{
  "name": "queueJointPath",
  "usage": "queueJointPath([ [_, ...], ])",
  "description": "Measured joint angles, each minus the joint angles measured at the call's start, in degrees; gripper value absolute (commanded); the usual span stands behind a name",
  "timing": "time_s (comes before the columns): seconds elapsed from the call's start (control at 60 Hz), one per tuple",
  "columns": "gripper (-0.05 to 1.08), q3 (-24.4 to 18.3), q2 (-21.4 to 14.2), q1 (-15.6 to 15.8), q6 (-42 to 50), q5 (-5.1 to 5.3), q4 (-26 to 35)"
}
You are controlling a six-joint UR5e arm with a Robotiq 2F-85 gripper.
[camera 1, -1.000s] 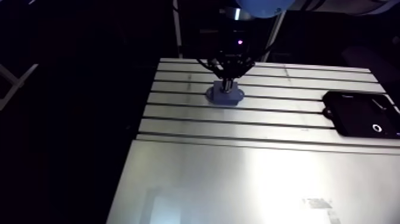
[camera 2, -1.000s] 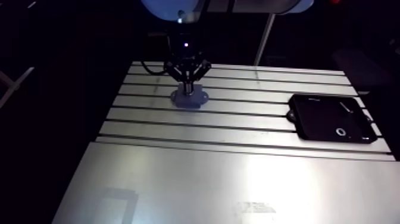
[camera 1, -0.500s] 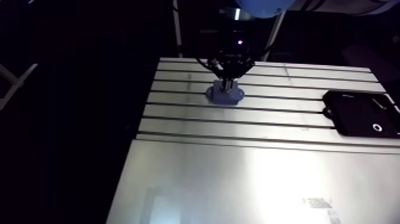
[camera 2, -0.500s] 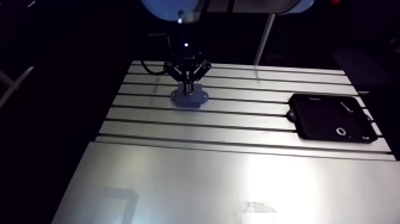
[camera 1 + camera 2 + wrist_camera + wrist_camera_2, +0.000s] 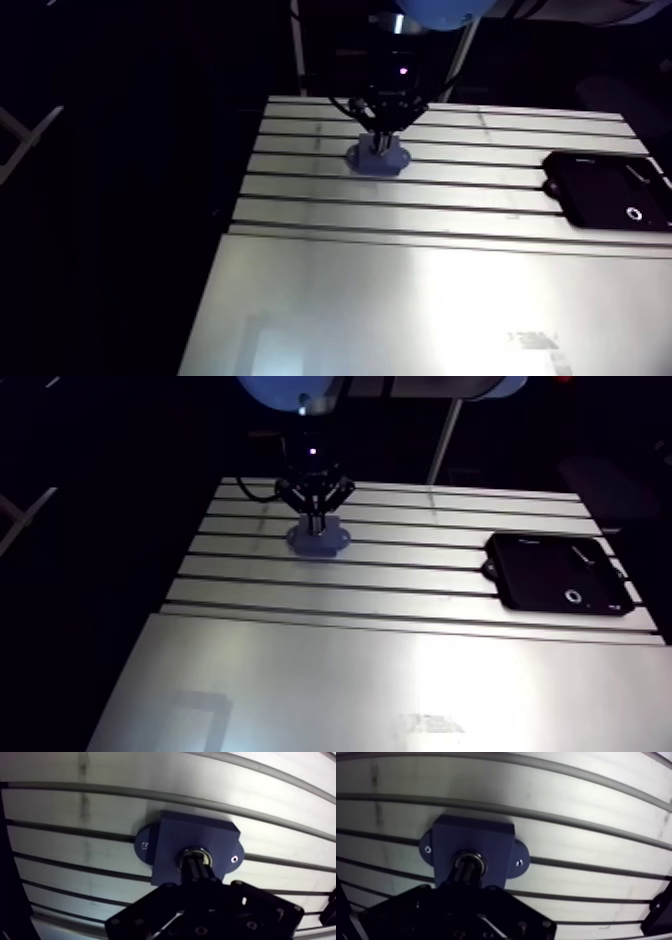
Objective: Pick up the bearing and press it into the housing until flush.
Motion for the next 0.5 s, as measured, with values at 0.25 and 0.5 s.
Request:
queueJointPath([
  [0.25, 1.08, 0.1, 0.0, 0.0, 0.0, 0.0, 0.0],
  [0.5, 1.08, 0.2, 0.0, 0.0, 0.0, 0.0, 0.0],
])
